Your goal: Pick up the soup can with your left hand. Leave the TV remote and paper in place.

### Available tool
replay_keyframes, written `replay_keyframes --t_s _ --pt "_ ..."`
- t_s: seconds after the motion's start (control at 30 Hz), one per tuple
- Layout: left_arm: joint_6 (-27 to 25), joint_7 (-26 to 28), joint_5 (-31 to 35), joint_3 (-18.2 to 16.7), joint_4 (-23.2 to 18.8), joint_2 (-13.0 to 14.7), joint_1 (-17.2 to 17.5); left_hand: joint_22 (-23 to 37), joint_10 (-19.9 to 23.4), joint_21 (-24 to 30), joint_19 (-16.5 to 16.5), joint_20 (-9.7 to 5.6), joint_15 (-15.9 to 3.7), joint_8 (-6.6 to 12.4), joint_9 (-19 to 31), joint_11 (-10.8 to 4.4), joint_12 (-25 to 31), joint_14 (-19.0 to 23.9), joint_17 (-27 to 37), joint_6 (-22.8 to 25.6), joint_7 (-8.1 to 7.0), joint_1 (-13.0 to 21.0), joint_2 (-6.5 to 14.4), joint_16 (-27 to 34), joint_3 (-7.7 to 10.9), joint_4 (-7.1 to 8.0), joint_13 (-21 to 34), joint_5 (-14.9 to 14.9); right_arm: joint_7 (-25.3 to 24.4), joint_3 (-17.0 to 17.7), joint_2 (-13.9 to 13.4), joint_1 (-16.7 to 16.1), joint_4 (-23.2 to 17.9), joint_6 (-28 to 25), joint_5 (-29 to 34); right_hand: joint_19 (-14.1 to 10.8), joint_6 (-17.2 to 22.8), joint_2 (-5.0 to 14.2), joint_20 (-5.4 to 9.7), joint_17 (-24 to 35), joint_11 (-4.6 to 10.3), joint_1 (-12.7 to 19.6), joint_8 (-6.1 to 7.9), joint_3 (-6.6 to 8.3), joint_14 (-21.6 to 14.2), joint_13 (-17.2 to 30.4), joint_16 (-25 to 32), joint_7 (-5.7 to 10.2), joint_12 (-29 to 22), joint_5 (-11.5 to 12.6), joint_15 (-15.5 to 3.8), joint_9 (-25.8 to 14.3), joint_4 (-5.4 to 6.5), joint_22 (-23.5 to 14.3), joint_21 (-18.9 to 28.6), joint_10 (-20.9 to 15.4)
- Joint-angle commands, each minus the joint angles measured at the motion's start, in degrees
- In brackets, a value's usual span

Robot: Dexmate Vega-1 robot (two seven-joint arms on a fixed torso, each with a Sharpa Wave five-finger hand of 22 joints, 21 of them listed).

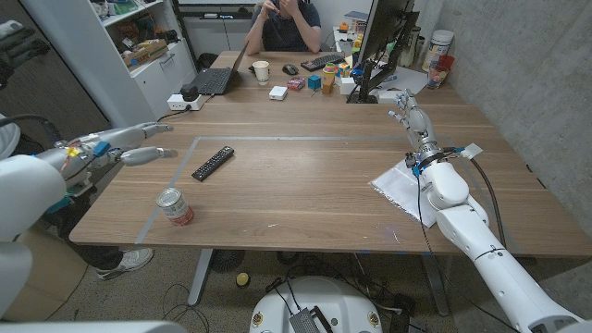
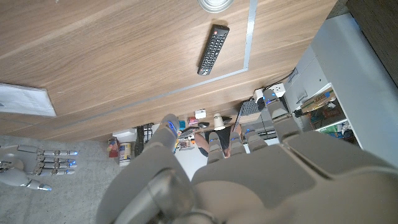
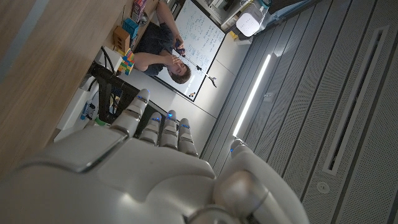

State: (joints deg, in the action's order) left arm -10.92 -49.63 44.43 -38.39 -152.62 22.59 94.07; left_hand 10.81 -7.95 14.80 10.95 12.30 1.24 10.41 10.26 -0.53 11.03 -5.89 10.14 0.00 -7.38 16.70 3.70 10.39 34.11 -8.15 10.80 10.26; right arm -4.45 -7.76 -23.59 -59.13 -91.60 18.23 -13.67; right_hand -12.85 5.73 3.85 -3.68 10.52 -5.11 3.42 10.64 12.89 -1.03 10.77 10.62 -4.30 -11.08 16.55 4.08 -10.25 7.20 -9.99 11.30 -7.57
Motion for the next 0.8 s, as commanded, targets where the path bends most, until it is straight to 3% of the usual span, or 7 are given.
replay_keyframes --t_s 0.03,0.8 --pt "-1.9 -2.7 3.5 1.0 1.2 1.8 1.4 0.1 -0.8 0.0 0.2 0.25 0.02 0.28 0.2 -0.04 0.1 -0.9 0.1 -0.1 -0.52 0.7 -0.2 -0.1 -0.32 0.07 0.2 0.3 -0.1 -0.9 -0.1 0.8 0.4 -0.3 0.2 -0.5 0.2 -0.18 0.06 0.3 -0.03 -0.2 0.17 -0.43 -0.5 0.2 0.5 0.21 -0.2 0.2 0.18 -0.1 0.00 -0.1 0.2 -0.4" --pt "-3.1 -2.4 6.6 6.0 7.2 6.6 -0.1 0.0 -1.1 -0.7 -0.4 0.28 -0.22 0.48 0.3 -0.25 0.3 -1.1 0.1 0.4 -0.85 1.5 0.3 0.1 -0.71 -0.08 0.2 0.4 -1.4 -1.1 -0.5 0.6 -0.4 0.1 0.9 -0.5 0.0 -0.37 -0.06 0.3 0.01 -0.4 0.15 -0.73 -0.6 0.2 0.5 0.35 -0.2 0.2 0.30 -0.1 0.06 -0.1 0.2 -0.4"
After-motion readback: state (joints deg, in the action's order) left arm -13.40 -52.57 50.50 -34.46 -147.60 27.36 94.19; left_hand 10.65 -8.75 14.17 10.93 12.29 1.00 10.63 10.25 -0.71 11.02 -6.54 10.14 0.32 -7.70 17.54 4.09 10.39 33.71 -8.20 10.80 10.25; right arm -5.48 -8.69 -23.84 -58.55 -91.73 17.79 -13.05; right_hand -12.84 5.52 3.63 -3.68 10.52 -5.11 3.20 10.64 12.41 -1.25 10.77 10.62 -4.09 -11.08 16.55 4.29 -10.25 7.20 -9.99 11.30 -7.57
